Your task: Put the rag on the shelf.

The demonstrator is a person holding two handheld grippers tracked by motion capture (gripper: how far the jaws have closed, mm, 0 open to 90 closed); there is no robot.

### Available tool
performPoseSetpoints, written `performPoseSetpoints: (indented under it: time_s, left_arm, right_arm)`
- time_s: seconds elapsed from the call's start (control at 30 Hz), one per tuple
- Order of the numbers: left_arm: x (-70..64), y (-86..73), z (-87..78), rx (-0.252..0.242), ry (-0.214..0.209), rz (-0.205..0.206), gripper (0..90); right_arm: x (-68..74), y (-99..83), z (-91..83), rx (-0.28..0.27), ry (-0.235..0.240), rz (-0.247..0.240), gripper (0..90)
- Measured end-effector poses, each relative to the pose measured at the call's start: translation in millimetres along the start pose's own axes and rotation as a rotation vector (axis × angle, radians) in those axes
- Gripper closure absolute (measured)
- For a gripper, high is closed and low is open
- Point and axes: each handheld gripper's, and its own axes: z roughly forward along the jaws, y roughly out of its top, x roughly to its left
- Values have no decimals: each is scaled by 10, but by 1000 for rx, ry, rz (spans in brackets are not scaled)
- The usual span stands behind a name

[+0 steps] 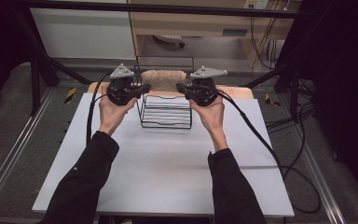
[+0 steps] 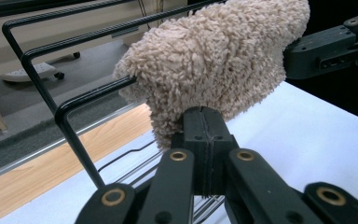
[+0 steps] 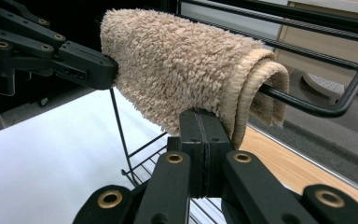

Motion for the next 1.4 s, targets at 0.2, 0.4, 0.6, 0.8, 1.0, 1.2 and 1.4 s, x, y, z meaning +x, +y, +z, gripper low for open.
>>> performPoseSetpoints:
  time_s: [0.2, 0.4, 0.6, 0.8, 1.0, 1.2, 1.4]
  left_arm:
    - [-21, -16, -62, -6, -12, 1, 880]
    - [-33, -22, -161, -1, -14, -4, 805]
    - [-54, -91, -240, 22, -6, 9, 687]
    - [-59, -227, -321, 43, 8, 8, 545]
    - [-75, -415, -392, 65, 20, 13, 401]
    - [-96, -678, -434, 102, 9, 9, 291]
    - [-98, -1004, -459, 150, -4, -3, 205]
  right_arm:
    - [26, -1, -59, -20, 10, -7, 870]
    - [11, -11, -201, -38, 24, 30, 794]
    - [-41, -74, -383, -44, 30, 57, 679]
    - [-99, -188, -562, -26, 23, 70, 506]
    - [-151, -360, -715, -12, 15, 91, 322]
    - [-196, -613, -796, 24, 19, 120, 198]
    - [-224, -927, -799, 68, 26, 140, 92]
